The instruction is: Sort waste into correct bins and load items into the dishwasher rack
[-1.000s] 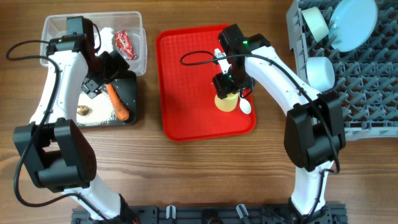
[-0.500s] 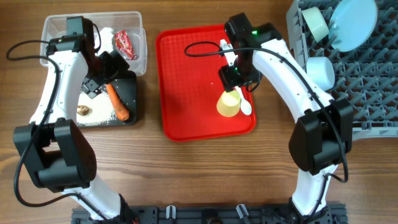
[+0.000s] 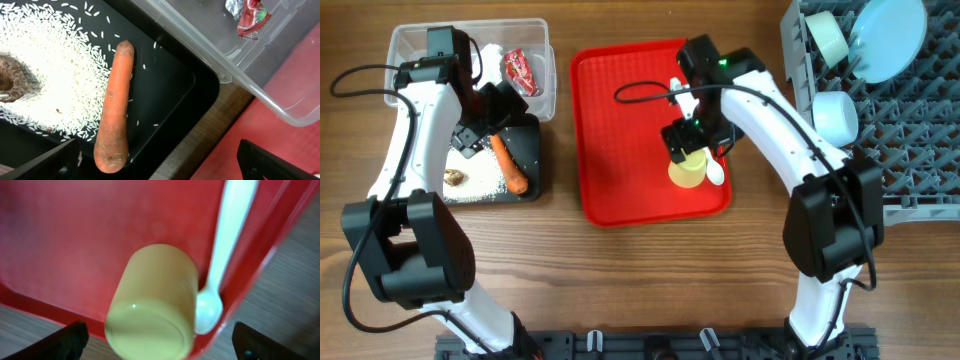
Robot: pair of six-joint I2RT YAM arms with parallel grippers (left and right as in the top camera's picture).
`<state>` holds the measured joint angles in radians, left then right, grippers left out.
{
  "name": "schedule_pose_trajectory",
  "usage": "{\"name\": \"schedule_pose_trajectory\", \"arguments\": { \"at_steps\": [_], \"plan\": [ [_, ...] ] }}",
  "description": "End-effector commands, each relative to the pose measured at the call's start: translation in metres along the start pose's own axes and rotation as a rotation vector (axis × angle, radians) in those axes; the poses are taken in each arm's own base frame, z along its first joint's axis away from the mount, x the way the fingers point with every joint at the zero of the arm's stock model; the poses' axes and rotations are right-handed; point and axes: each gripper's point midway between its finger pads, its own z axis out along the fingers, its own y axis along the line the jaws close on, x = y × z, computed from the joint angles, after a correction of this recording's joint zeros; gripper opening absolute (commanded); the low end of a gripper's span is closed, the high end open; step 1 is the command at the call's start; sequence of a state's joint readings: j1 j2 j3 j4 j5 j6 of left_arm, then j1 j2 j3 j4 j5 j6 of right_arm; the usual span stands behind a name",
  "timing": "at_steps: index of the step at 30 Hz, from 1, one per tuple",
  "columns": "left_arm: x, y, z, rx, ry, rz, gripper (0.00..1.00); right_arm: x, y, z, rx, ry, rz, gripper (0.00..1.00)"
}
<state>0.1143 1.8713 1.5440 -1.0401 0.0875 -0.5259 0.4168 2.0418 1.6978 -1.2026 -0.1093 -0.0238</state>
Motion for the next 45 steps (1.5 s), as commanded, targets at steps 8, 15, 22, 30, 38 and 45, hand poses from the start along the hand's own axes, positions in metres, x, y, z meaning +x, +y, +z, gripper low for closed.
{"name": "schedule_pose_trajectory", "arguments": {
  "at_steps": [8,15,22,30,38,45],
  "plan": [
    [-0.008,-0.004,-0.016,0.019,-0.046,0.003,1.00,0.010,0.006,0.028,-0.030,0.000,0.017,0.79],
    [-0.008,-0.004,-0.016,0.019,-0.046,0.003,1.00,0.011,0.004,0.031,-0.019,-0.002,0.018,0.69],
    [-0.008,-0.004,-0.016,0.019,-0.046,0.003,1.00,0.010,0.004,0.031,-0.019,-0.006,0.017,0.62],
    [-0.008,-0.004,-0.016,0.019,-0.046,0.003,1.00,0.004,0.002,0.014,0.000,-0.012,0.016,0.62],
    [-0.008,-0.004,-0.016,0.019,-0.046,0.003,1.00,-0.006,-0.001,-0.021,0.042,-0.040,0.012,0.63],
    [-0.008,-0.004,-0.016,0.019,-0.046,0.003,1.00,-0.033,-0.002,-0.022,0.043,-0.146,-0.007,0.90]
  ]
}}
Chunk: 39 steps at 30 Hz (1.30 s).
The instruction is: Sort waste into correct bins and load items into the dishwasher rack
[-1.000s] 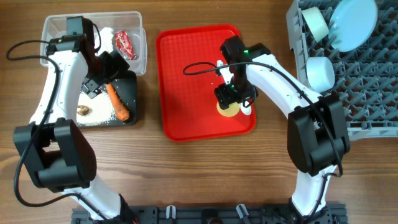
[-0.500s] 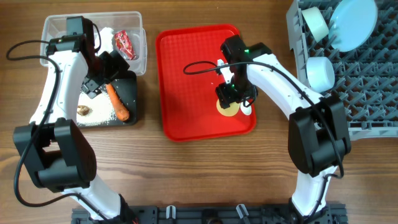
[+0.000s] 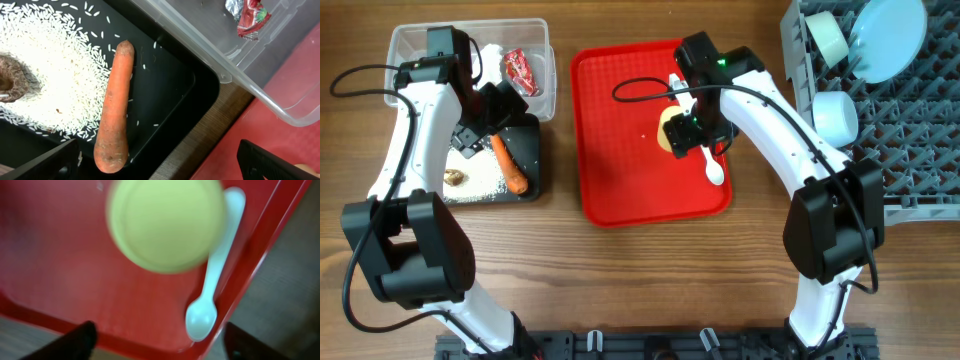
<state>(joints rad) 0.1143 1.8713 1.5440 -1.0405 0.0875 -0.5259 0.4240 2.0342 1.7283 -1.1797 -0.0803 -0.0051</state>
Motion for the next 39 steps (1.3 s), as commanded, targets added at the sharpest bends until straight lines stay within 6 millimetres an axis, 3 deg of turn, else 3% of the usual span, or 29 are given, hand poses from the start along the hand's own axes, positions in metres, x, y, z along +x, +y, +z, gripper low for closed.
{"name": "schedule_pose_trajectory", "arguments": {
  "at_steps": [1,6,10,14,20,27,30,36,38,39],
  "plan": [
    [-0.008,-0.004,-0.016,0.019,-0.046,0.003,1.00,-0.027,-0.001,-0.010,0.014,-0.114,-0.016,0.95],
    [-0.008,-0.004,-0.016,0.019,-0.046,0.003,1.00,-0.058,-0.001,0.000,0.015,-0.215,-0.033,1.00],
    [-0.008,-0.004,-0.016,0.019,-0.046,0.003,1.00,-0.073,-0.005,0.019,0.022,-0.239,-0.039,0.99],
    [-0.008,-0.004,-0.016,0.019,-0.046,0.003,1.00,-0.070,-0.011,0.037,0.032,-0.201,-0.029,0.96],
    [-0.008,-0.004,-0.016,0.019,-0.046,0.003,1.00,-0.062,-0.013,0.048,0.032,-0.161,-0.024,0.88],
    [-0.008,-0.004,-0.016,0.019,-0.046,0.003,1.00,-0.052,-0.015,0.056,0.032,-0.128,-0.019,0.63],
    [-0.008,-0.004,-0.016,0.019,-0.046,0.003,1.00,-0.050,-0.015,0.056,0.032,-0.118,-0.018,0.59],
    [-0.008,-0.004,-0.016,0.019,-0.046,0.003,1.00,-0.044,-0.015,0.057,0.031,-0.093,-0.016,0.60],
    [-0.008,-0.004,-0.016,0.019,-0.046,0.003,1.00,-0.042,-0.015,0.055,0.031,-0.085,-0.015,0.70],
    [-0.008,-0.004,-0.016,0.019,-0.046,0.003,1.00,-0.039,-0.015,0.054,0.031,-0.072,-0.013,0.82]
  ]
}}
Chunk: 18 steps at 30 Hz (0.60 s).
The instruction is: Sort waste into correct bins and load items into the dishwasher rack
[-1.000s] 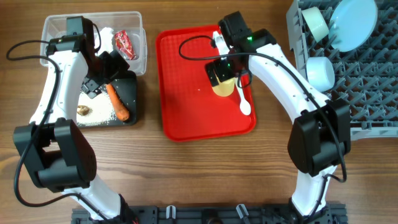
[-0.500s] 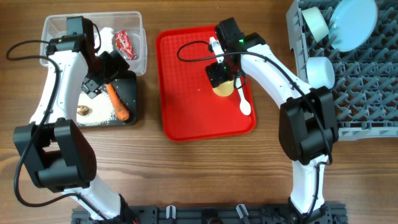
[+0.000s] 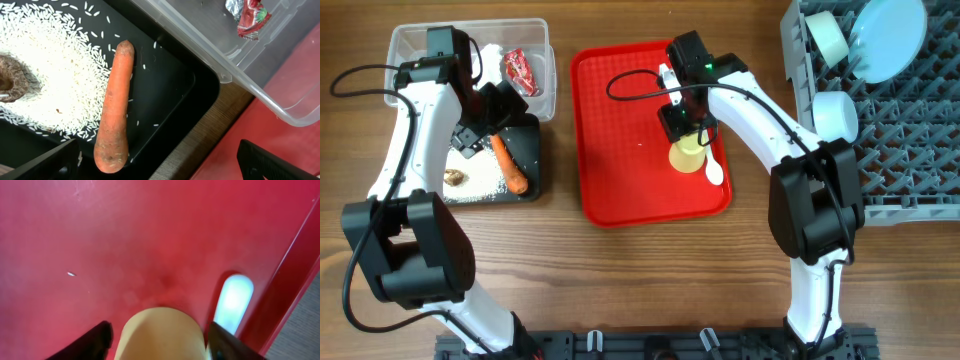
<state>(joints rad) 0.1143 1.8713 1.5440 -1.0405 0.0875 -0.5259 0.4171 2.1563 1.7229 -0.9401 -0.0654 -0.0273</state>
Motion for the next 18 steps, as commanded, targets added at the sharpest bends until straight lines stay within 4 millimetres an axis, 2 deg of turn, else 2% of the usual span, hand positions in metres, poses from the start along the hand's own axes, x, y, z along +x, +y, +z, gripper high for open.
{"name": "schedule_pose_trajectory", "arguments": {
  "at_steps": [1,3,7,13,18],
  "plan": [
    [-0.008,-0.004,-0.016,0.019,-0.046,0.003,1.00,0.011,-0.005,0.002,0.013,0.056,0.011,0.87],
    [-0.008,-0.004,-0.016,0.019,-0.046,0.003,1.00,0.017,-0.004,-0.003,0.012,0.086,0.012,0.95],
    [-0.008,-0.004,-0.016,0.019,-0.046,0.003,1.00,0.030,-0.002,-0.008,0.000,0.145,0.016,0.98],
    [-0.008,-0.004,-0.016,0.019,-0.046,0.003,1.00,0.035,0.006,-0.004,-0.045,0.161,0.020,0.80],
    [-0.008,-0.004,-0.016,0.019,-0.046,0.003,1.00,0.049,0.009,0.005,-0.063,0.197,0.024,0.79]
  ]
}}
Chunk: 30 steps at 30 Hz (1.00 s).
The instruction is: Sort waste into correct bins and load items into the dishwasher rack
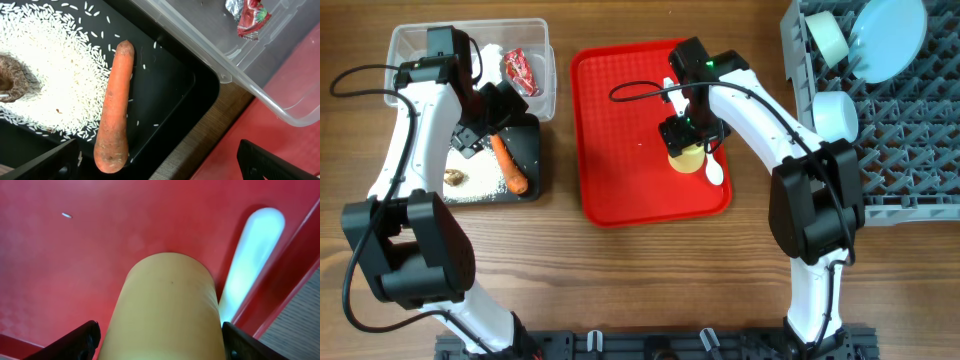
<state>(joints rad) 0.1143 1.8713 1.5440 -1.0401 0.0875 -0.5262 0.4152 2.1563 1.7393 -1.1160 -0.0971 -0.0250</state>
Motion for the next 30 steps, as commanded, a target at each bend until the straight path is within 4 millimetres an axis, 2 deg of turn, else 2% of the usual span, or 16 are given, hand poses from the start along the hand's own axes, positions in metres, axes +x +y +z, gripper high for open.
{"name": "schedule_pose_trajectory", "arguments": {
  "at_steps": [1,4,13,20,23,30],
  "plan": [
    [-0.008,-0.004,-0.016,0.019,-0.046,0.003,1.00,0.011,0.002,0.015,-0.028,0.044,0.006,0.78],
    [-0.008,-0.004,-0.016,0.019,-0.046,0.003,1.00,0.012,0.002,0.017,-0.028,0.048,0.007,0.76],
    [-0.008,-0.004,-0.016,0.019,-0.046,0.003,1.00,0.012,0.002,0.017,-0.028,0.048,0.007,0.61],
    [-0.008,-0.004,-0.016,0.019,-0.046,0.003,1.00,0.013,0.002,0.014,-0.028,0.054,0.008,0.57],
    [-0.008,-0.004,-0.016,0.019,-0.046,0.003,1.00,0.012,0.003,0.006,-0.027,0.051,0.007,0.56],
    [-0.008,-0.004,-0.016,0.019,-0.046,0.003,1.00,0.002,0.003,-0.037,-0.001,0.002,0.001,0.56]
  ]
}}
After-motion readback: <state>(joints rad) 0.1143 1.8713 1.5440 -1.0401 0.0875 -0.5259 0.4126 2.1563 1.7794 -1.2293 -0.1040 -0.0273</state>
